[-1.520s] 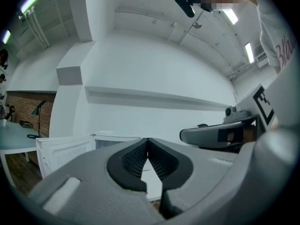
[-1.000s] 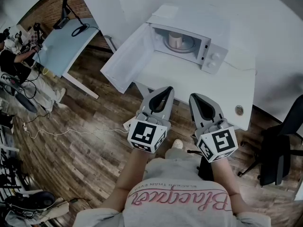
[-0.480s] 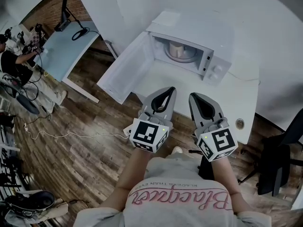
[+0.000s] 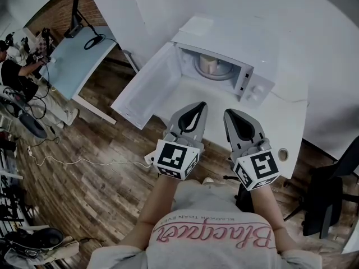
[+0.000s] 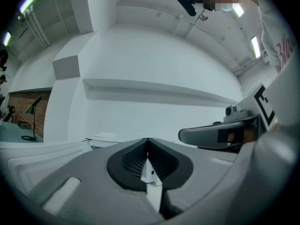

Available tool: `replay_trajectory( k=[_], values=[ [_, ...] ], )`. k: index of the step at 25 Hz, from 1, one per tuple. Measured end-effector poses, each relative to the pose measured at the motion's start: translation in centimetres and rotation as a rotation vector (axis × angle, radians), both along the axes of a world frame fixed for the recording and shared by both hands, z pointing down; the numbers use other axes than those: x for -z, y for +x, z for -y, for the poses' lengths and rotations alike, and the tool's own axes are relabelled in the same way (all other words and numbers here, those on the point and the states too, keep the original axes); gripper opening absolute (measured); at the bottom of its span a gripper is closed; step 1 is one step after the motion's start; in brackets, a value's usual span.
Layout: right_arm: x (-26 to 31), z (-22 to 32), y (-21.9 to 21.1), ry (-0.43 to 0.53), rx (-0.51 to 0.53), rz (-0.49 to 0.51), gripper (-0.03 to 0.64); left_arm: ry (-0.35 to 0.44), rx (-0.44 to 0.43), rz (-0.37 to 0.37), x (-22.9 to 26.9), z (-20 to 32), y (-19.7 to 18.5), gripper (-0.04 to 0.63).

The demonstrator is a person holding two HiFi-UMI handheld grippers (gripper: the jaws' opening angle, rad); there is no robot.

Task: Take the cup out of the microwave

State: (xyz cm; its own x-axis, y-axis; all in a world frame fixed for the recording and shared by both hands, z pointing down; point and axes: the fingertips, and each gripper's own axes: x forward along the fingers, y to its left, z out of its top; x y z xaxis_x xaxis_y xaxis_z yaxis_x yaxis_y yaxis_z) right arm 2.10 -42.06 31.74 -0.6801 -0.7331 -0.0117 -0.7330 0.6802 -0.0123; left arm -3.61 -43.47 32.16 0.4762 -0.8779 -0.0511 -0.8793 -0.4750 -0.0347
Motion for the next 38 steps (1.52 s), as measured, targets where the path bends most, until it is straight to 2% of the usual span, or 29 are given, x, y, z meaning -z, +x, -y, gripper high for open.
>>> replay_trajectory(
  k=[8, 20, 27, 38],
  values=[
    [-0.2, 0.6, 0.5, 0.009, -0.002, -0.006, 0.012, -0.004, -0.007, 0.005, -0.3, 0.7, 0.6, 0.006],
    [-0.5, 2.5, 1.0, -0.012, -0.059, 0.02, 0.012, -0.016, -0.043, 0.027, -0.4, 2.8, 0.4, 0.006],
    [-1.1, 4.9, -0.5, 0.0, -0.088, -0.013, 0.012, -0.022, -0.075, 0.043, -0.6, 5.2, -0.7, 0.006],
    [-2.4, 10.0, -2.5, -0.045, -0.183, -0.035, 0.014, -0.041, -0.152, 0.066, -1.9, 10.2, -2.5, 0.006]
  ],
)
